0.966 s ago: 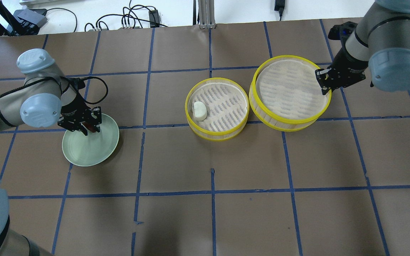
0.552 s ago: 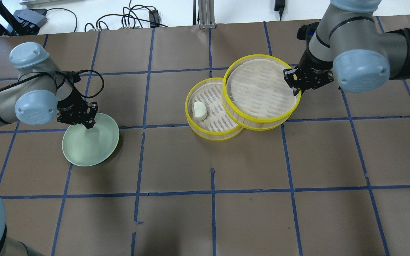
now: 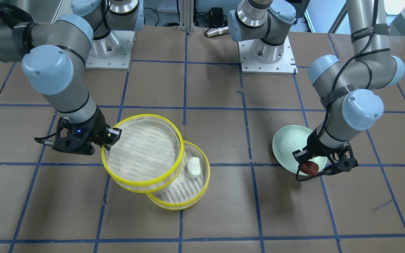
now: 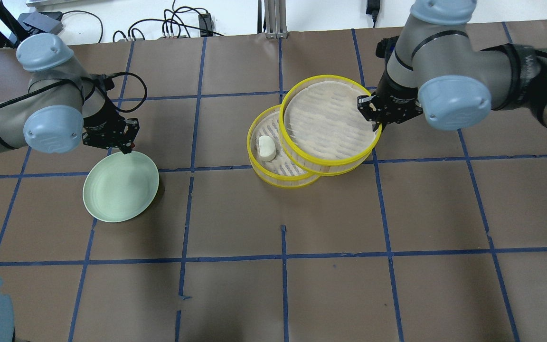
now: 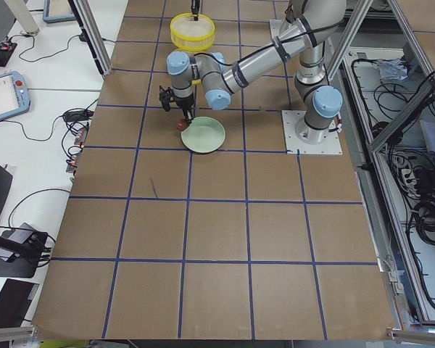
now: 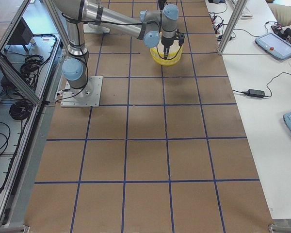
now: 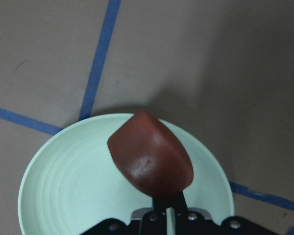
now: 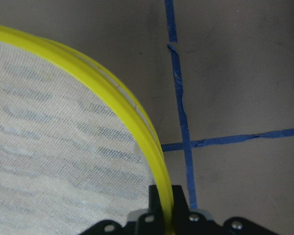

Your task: Stack buns with steamer

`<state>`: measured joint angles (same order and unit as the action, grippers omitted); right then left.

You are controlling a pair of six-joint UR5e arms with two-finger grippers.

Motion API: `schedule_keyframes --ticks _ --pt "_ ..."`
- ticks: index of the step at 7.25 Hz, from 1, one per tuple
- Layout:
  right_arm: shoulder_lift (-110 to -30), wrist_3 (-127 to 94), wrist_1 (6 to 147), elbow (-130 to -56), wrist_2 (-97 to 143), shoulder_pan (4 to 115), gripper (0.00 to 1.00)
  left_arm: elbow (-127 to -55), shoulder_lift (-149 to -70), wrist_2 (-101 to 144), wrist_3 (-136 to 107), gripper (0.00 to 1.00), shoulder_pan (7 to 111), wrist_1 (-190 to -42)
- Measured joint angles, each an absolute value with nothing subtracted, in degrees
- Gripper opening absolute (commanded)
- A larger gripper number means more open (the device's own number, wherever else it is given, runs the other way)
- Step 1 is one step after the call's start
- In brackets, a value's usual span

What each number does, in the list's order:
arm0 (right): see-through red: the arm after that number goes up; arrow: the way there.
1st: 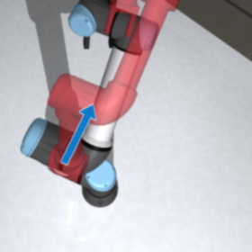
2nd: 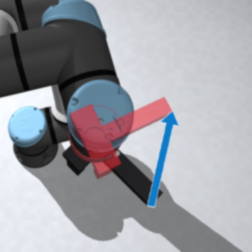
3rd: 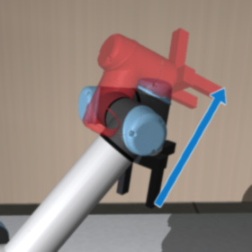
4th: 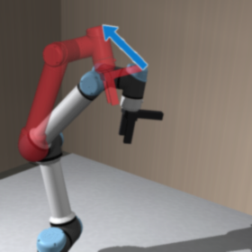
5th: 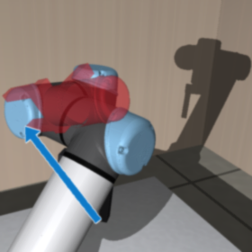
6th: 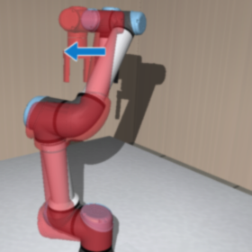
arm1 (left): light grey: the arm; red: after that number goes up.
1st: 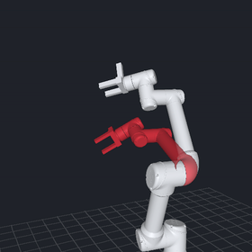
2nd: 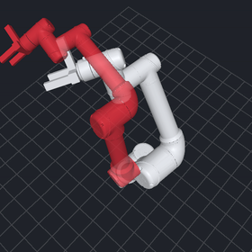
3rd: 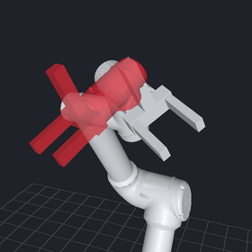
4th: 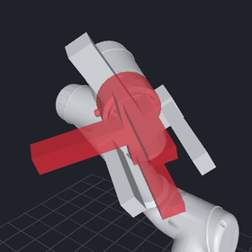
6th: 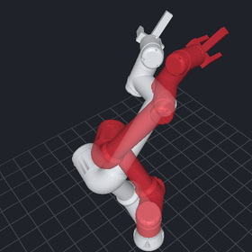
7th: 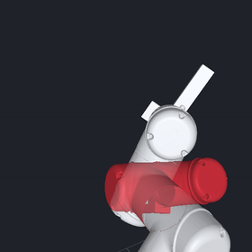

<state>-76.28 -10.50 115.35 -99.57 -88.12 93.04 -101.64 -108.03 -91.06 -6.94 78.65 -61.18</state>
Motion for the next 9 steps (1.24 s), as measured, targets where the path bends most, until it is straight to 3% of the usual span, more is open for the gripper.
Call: schedule_keyframes --ticks 3,9 --pt "-73.16 -16.02 118.17 -99.59 -93.25 99.75 0.09 -92.56 -105.94 -85.5 -17.2 0.0 87.19 -68.0" --pt "-68.54 -17.65 118.22 -94.18 -92.88 101.86 0.1 -91.02 -104.54 -84.25 -20.3 0.0 91.19 -69.69"
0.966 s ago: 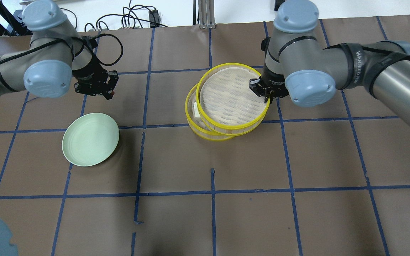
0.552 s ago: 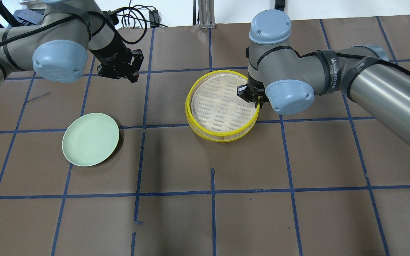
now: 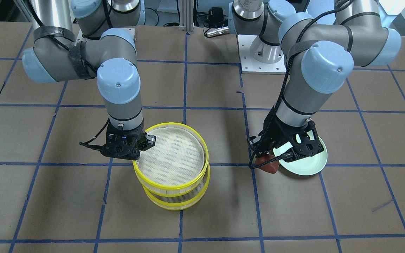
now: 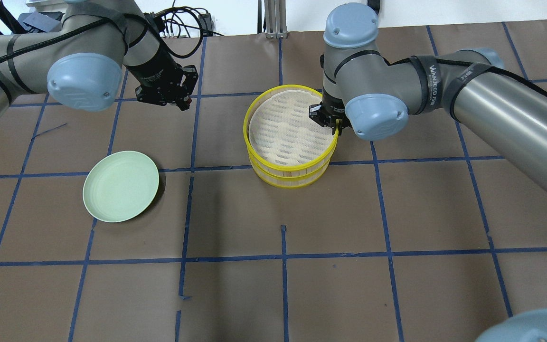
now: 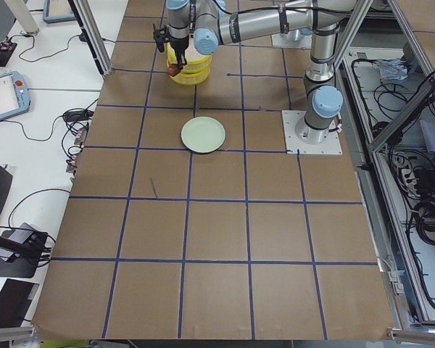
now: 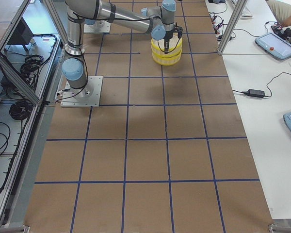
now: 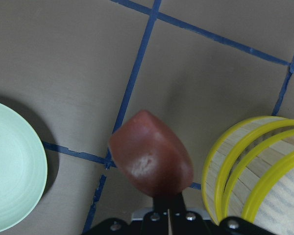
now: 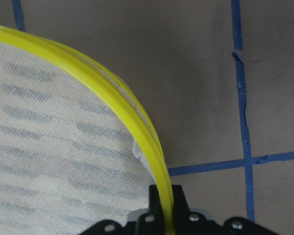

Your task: Stack buns with steamer

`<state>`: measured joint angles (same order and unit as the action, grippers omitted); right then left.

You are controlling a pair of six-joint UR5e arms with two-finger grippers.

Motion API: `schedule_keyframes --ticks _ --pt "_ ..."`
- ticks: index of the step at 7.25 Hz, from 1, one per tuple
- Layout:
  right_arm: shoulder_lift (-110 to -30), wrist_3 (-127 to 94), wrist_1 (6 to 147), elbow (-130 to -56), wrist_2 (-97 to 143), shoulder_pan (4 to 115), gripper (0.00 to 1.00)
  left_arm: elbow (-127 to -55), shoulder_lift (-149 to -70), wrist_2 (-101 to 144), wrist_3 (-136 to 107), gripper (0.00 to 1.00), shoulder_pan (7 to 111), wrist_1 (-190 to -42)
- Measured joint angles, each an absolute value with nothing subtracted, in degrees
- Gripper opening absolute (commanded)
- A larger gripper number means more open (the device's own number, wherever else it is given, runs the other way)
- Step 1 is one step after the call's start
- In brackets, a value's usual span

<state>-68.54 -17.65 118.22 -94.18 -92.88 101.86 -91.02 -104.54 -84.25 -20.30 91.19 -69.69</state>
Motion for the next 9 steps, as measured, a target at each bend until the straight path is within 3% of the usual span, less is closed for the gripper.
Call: schedule_keyframes --ticks 9 --pt "-66.74 -16.88 117.45 -92.61 -92.36 101.86 0.13 -91.46 -104.23 -84.54 -20.3 0.0 91.23 -69.69"
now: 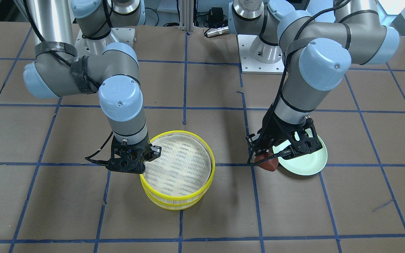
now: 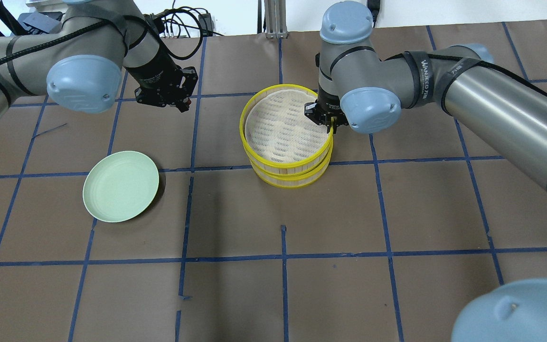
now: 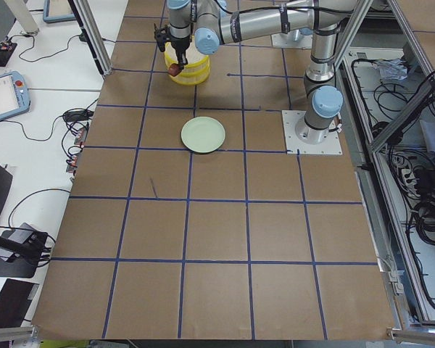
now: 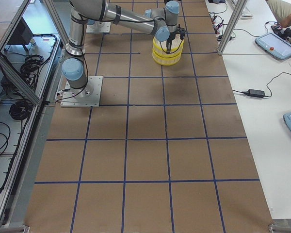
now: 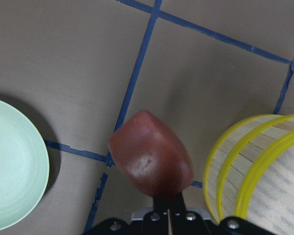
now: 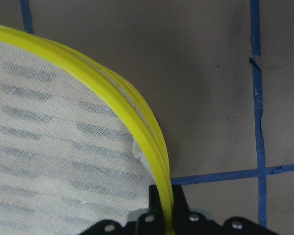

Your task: Stack buns with steamer

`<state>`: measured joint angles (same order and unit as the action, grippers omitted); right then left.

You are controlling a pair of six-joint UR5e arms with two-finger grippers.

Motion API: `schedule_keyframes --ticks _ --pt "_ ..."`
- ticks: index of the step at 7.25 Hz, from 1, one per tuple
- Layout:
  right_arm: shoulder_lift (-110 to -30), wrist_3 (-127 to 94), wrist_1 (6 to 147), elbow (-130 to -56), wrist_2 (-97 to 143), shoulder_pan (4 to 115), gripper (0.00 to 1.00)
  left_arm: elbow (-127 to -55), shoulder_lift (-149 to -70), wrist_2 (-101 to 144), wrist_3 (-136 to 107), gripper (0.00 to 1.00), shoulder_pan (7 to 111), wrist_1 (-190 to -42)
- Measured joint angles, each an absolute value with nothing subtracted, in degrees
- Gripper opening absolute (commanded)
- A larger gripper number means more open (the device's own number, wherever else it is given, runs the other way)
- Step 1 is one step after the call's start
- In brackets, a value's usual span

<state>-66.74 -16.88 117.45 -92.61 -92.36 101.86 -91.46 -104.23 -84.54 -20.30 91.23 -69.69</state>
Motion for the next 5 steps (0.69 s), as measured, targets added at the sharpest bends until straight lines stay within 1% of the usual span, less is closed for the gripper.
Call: schedule_keyframes --ticks 4,5 --pt "-66.39 -16.82 117.25 -92.77 -93.44 101.79 0.14 -91.58 -104.16 -84.72 -20.23 0.0 91.23 -69.78" --pt "-66.38 -16.78 117.05 -92.79 -93.63 101.79 0.21 -91.58 -104.16 -84.71 -20.24 0.0 91.23 -69.77"
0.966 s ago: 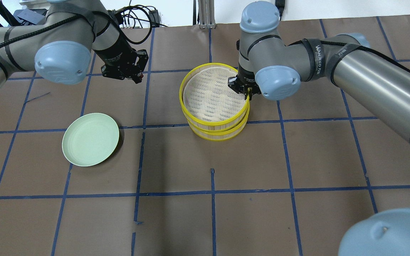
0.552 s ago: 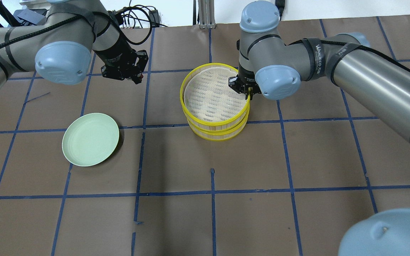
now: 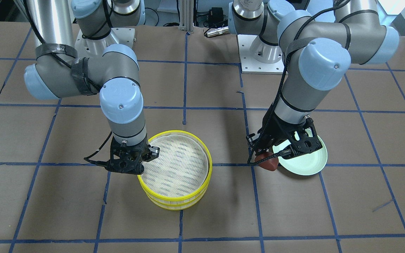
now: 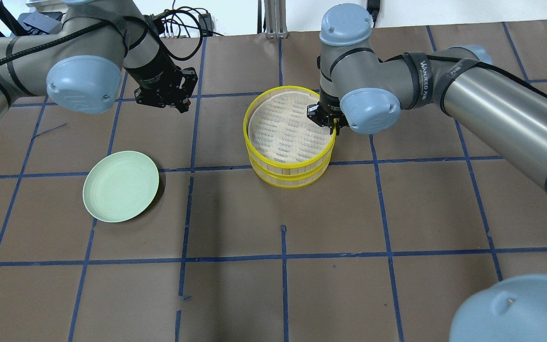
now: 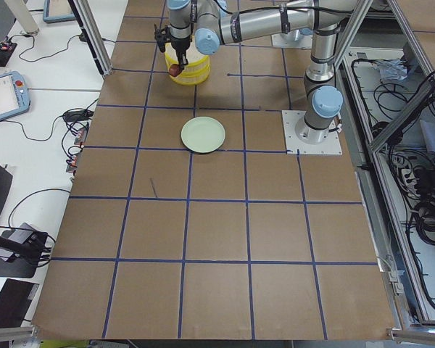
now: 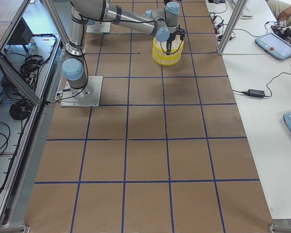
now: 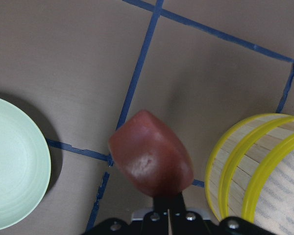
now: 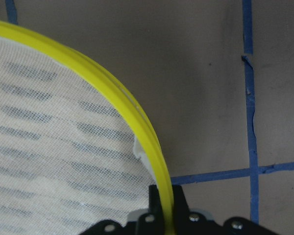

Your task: Stack buns with steamer

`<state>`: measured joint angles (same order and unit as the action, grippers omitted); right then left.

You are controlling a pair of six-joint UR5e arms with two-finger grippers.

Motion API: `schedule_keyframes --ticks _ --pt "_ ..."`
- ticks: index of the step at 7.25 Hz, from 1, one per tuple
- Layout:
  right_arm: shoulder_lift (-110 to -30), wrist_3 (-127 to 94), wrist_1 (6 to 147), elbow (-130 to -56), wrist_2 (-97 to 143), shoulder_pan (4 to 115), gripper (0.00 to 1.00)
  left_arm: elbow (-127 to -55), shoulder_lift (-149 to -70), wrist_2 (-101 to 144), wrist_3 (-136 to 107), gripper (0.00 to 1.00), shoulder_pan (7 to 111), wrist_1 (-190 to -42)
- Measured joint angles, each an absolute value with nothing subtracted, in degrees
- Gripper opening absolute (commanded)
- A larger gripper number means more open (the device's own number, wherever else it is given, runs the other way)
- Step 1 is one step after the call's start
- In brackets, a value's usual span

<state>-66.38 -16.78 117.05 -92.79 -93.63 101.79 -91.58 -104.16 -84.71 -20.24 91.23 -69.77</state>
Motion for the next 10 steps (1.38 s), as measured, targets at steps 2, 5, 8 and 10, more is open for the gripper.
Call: schedule_keyframes --ticks 2,5,8,10 --pt "-66.33 -16.81 116.92 -92.81 -93.56 101.78 0.37 -91.58 -104.15 -84.65 -20.29 0.0 91.23 -69.76" --pt "-66.49 -16.88 116.93 -92.65 -93.23 101.76 0.87 -91.31 -104.24 -84.52 -20.33 0.0 91.31 -69.81" --pt "-73.39 -13.93 109.49 -91.54 -92.67 97.76 0.99 -87.6 -104.99 -84.13 -22.12 0.0 93.99 -70.99" --pt "-82.01 -7.47 99.16 -91.37 -90.89 90.67 1.0 -85.43 -105.77 -82.37 -26.76 0.02 98.92 -71.88"
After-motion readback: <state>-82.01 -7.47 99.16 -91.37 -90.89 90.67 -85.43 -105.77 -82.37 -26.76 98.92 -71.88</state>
